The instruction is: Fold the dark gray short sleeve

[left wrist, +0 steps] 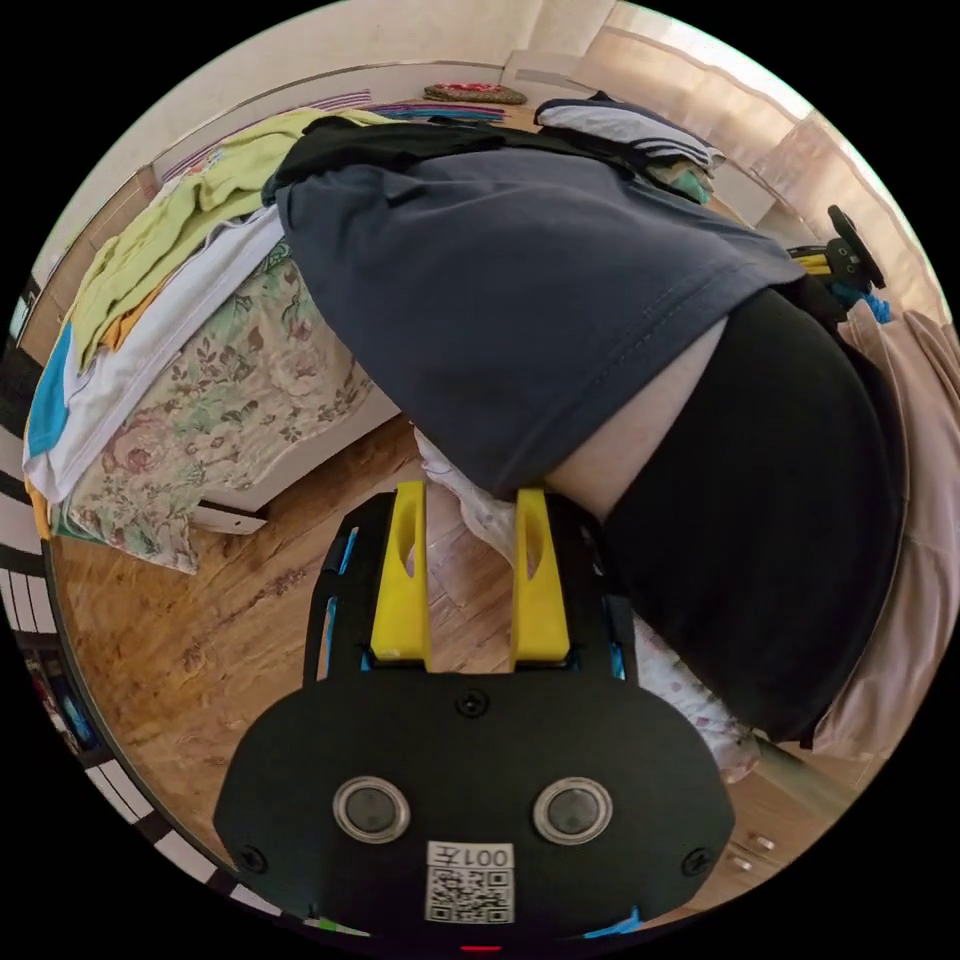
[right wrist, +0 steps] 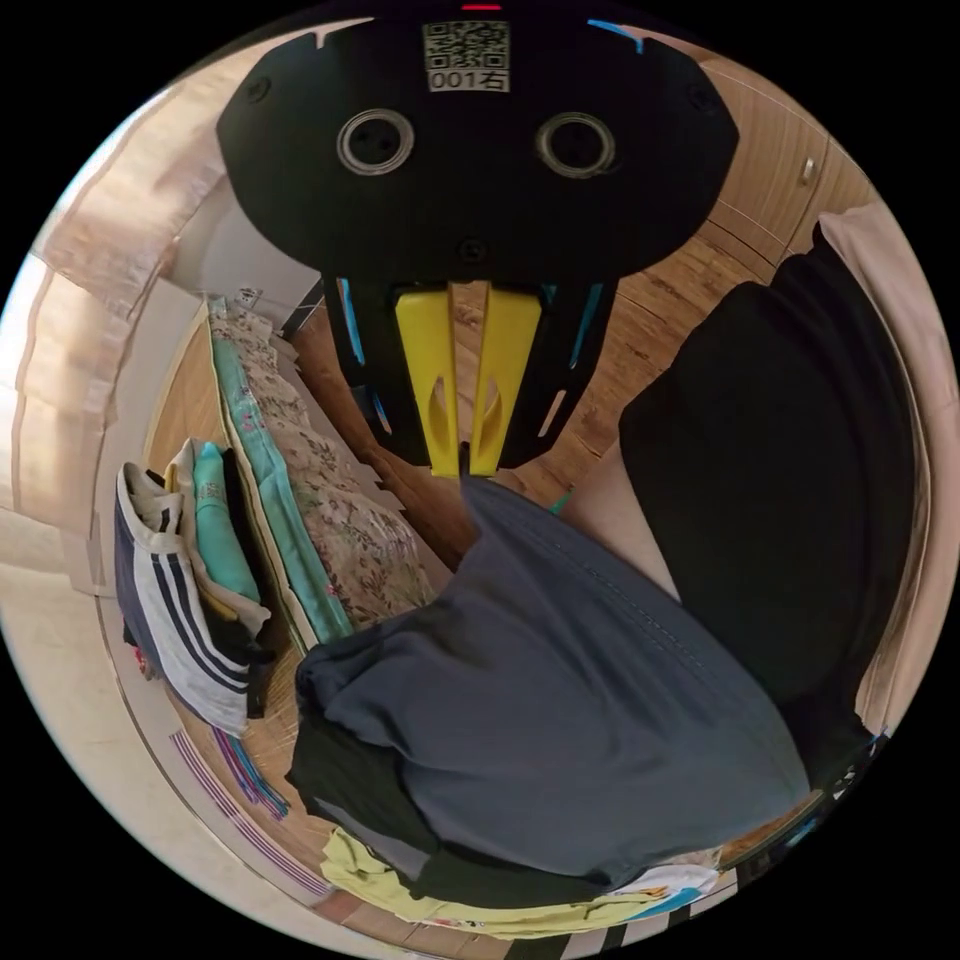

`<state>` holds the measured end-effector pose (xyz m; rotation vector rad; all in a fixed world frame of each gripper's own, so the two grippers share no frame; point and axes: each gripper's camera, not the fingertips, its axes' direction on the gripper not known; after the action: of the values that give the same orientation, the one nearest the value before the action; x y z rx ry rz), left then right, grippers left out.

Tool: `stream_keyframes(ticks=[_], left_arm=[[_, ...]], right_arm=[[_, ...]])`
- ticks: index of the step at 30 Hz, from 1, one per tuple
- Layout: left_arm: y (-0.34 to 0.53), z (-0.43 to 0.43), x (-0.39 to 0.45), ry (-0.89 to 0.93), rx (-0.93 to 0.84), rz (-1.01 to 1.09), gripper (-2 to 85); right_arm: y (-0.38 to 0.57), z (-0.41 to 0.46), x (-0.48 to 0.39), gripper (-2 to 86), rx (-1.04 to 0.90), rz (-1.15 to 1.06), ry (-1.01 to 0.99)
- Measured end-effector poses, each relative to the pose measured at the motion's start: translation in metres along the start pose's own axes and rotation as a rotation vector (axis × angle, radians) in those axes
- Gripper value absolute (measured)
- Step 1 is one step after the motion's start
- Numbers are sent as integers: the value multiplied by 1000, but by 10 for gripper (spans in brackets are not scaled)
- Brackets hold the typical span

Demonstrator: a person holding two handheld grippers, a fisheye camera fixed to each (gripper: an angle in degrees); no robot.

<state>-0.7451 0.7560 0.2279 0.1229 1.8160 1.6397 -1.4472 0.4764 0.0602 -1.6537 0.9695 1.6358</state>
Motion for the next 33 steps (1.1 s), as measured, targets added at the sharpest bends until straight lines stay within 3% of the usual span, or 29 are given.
stream_keyframes(ticks=[10,20,26,33], left_arm=[[37,-43,-9,16,273,-222,-8],[37,-157,15,-105,279,-60,-15],[-23,-213,26,-242,231,23,-16],[-135,-266,0,-338,254,83,-16]], right_arm=[[-14,-21,19,9,30,89,69],[-6,-79,42,12,149,161,168],[-23,-117,75,14,234,153,275],[-79,-129,171,15,321,194,351]])
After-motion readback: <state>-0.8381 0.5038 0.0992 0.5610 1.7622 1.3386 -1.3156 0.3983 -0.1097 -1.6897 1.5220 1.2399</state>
